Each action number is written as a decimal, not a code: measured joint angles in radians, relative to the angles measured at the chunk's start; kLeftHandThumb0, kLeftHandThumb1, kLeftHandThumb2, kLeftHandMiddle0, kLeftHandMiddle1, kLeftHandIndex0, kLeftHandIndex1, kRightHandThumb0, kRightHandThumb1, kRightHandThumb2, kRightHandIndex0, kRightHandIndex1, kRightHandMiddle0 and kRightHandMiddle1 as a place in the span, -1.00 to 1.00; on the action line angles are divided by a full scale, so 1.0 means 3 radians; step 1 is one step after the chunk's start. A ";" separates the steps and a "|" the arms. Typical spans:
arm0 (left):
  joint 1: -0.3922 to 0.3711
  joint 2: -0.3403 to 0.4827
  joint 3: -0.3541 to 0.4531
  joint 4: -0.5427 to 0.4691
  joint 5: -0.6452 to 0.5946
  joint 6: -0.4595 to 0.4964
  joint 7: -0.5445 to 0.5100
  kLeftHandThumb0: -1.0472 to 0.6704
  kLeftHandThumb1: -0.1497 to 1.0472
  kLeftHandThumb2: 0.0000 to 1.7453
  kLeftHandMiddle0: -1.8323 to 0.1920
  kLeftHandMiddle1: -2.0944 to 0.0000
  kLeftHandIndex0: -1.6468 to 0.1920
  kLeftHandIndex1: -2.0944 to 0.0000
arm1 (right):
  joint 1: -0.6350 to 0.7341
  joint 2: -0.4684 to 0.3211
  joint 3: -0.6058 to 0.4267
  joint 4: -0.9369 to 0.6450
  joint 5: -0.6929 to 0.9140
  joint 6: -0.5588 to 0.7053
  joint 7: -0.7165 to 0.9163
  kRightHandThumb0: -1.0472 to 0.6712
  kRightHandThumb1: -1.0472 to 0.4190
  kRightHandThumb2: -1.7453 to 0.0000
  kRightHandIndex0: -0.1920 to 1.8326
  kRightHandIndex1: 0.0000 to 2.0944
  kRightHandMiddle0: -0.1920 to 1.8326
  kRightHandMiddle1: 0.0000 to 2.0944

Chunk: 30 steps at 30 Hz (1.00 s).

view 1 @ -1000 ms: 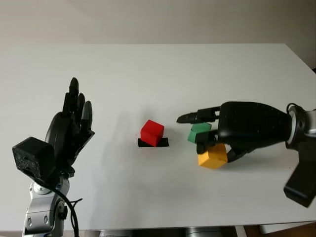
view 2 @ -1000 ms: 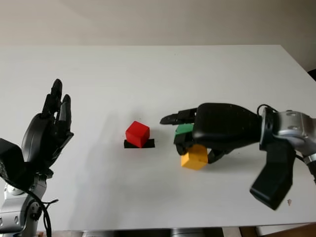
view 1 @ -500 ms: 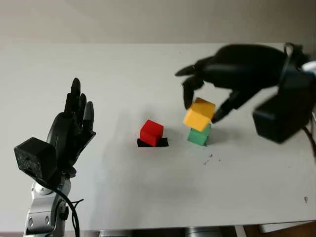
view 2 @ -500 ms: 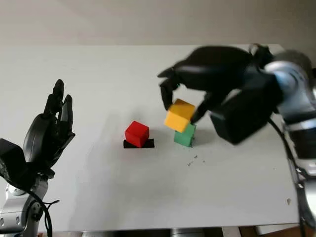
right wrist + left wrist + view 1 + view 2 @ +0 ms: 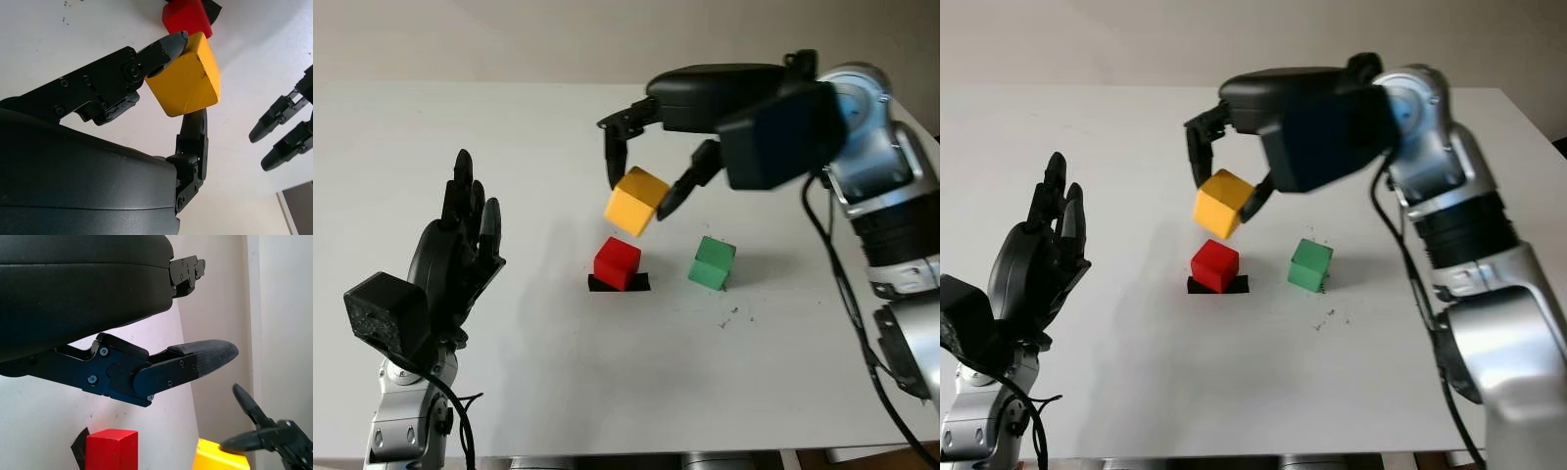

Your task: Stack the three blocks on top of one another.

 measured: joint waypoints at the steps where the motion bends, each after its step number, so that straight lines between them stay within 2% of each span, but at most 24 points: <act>1: -0.0001 -0.0002 0.0000 0.0011 -0.0002 -0.0004 0.0002 -0.66 1.00 -0.23 1.00 0.98 1.00 0.98 | 0.0000 0.0025 0.0025 0.0020 -0.0025 0.0000 0.0000 -0.22 -0.86 0.94 -0.60 -0.95 -0.49 0.50; 20: 0.0000 -0.0017 -0.0031 0.0047 -0.0008 -0.0084 0.0043 -0.66 1.00 -0.23 1.00 0.98 1.00 0.99 | -0.0009 0.0201 0.0302 0.0562 -0.0480 -0.0422 -0.0269 -0.19 -0.90 0.94 -0.64 -0.96 -0.55 0.58; 26: 0.0003 -0.0016 -0.0032 0.0045 -0.0016 -0.0071 0.0042 -0.64 1.00 -0.23 1.00 0.97 1.00 0.98 | -0.0031 0.0267 0.0318 0.0672 -0.0497 -0.0481 -0.0310 -0.17 -0.90 0.94 -0.65 -0.96 -0.55 0.56; 30: 0.0003 -0.0016 -0.0032 0.0044 -0.0015 -0.0066 0.0045 -0.63 1.00 -0.23 1.00 0.97 1.00 0.98 | -0.0063 0.0305 0.0322 0.0750 -0.0496 -0.0509 -0.0335 -0.18 -0.90 0.94 -0.65 -0.96 -0.54 0.61</act>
